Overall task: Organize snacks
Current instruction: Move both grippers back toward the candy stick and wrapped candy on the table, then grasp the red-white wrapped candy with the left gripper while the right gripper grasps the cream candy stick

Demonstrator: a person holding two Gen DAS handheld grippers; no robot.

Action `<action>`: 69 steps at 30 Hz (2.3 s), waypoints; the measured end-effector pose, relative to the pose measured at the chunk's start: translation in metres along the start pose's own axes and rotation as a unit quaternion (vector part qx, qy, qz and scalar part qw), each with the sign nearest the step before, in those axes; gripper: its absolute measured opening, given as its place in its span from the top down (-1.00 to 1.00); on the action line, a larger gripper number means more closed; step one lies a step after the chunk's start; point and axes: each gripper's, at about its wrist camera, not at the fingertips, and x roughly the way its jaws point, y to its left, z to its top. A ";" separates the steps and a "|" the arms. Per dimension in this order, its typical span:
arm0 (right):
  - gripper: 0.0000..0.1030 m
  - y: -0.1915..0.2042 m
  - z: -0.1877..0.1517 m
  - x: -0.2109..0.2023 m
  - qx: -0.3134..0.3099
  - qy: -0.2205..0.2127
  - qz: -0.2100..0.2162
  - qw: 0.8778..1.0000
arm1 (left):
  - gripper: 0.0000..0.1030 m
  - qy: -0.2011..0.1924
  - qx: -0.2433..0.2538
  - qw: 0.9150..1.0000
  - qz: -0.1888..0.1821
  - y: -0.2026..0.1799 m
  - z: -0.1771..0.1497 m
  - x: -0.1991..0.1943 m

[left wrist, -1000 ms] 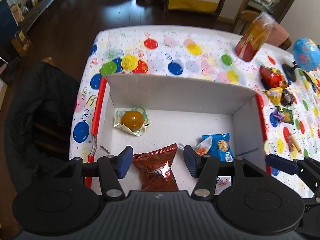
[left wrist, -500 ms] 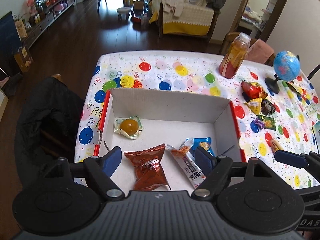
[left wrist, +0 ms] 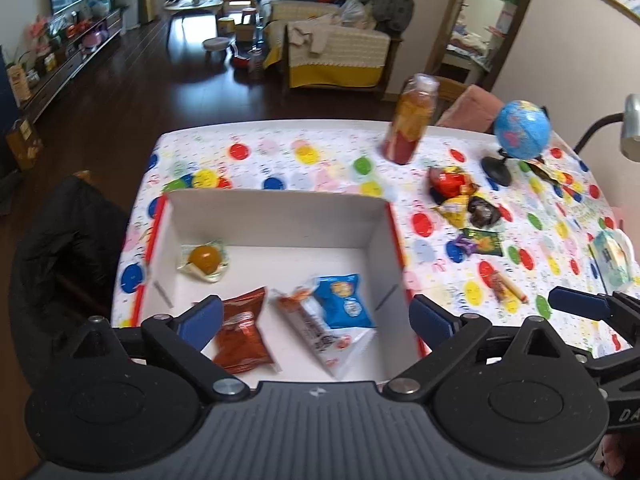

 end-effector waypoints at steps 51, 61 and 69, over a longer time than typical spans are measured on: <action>0.29 -0.278 -0.041 0.094 -0.148 0.128 -0.041 0.980 | -0.95 0.157 0.002 0.986 0.053 -0.280 -0.010 0.266; 0.51 -0.282 -0.039 0.110 -0.159 0.129 -0.015 0.979 | -0.55 0.181 -0.024 0.982 0.045 -0.281 -0.017 0.285; 0.65 -0.280 -0.043 0.117 -0.161 0.140 -0.009 0.977 | -0.33 0.175 -0.009 0.983 0.053 -0.285 -0.018 0.285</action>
